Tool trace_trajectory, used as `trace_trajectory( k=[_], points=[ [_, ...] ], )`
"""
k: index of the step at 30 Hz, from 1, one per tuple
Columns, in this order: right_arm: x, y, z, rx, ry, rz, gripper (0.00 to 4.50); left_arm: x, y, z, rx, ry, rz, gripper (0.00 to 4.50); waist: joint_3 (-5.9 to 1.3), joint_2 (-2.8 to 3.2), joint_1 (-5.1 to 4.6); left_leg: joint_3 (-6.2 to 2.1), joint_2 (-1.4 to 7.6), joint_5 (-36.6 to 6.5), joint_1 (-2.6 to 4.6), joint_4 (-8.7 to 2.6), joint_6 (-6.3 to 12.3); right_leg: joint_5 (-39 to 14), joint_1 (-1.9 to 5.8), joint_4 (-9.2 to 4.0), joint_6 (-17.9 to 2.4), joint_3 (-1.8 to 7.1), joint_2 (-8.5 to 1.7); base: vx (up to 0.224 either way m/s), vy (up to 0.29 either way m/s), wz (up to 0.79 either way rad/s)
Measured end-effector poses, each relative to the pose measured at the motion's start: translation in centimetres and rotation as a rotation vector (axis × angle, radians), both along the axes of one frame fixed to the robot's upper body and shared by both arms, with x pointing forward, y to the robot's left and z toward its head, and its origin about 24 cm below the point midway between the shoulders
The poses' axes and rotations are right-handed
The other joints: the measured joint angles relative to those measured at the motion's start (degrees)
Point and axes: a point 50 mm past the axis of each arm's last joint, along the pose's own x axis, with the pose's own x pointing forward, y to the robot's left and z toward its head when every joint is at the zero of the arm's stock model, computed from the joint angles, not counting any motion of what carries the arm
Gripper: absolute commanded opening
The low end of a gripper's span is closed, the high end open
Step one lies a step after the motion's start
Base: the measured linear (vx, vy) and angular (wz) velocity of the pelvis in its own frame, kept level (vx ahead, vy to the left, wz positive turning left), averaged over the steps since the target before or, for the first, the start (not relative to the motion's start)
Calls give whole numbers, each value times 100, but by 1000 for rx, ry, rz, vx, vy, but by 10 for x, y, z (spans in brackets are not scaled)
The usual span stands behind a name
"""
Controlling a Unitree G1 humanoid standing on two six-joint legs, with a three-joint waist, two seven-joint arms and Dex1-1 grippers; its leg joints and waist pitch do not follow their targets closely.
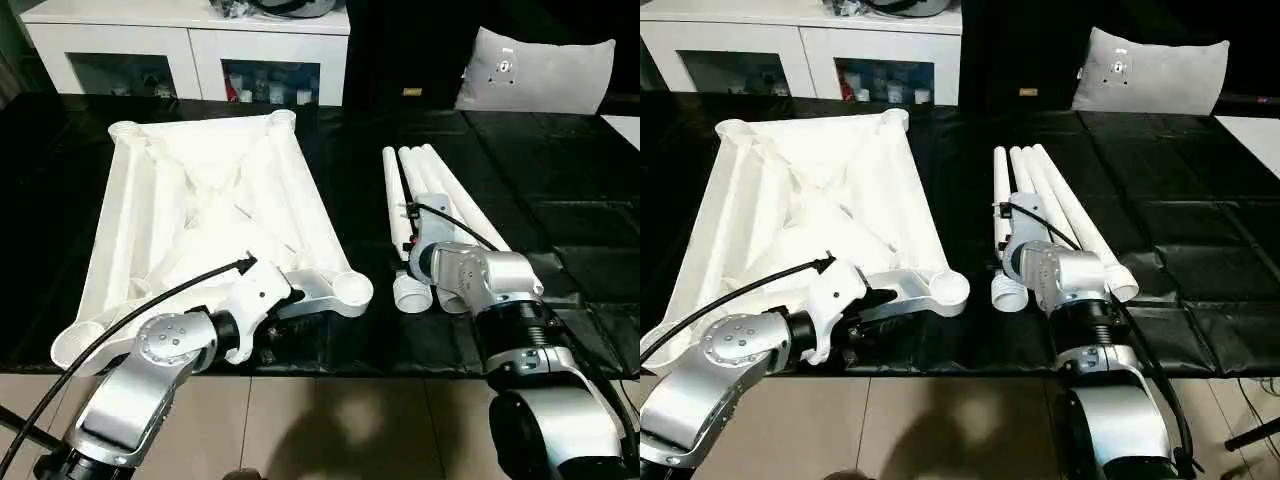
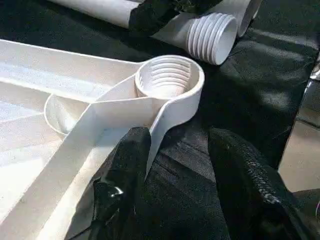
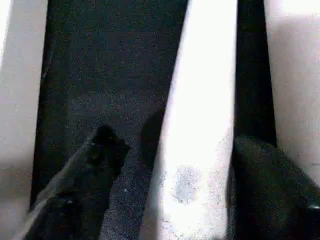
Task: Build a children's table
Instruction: Pick table leg
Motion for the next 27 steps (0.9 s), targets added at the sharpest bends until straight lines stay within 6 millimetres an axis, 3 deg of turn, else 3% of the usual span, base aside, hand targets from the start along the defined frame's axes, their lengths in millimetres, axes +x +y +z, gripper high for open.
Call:
trace_trajectory(
  k=[17,27],
  points=[
    [1,-3,-1,58,39,-33,203,1,0,1,2,5,7,216,-1,-4,1,2,1,2,0,0,0,2,0,0,0,0,0,0,0,0],
    [1,3,4,94,-51,-37,185,3,-1,3,1,-3,8,216,0,-7,4,5,2,6,-13,0,0,5,-14,0,1,0,0,0,0,0]
  ],
)
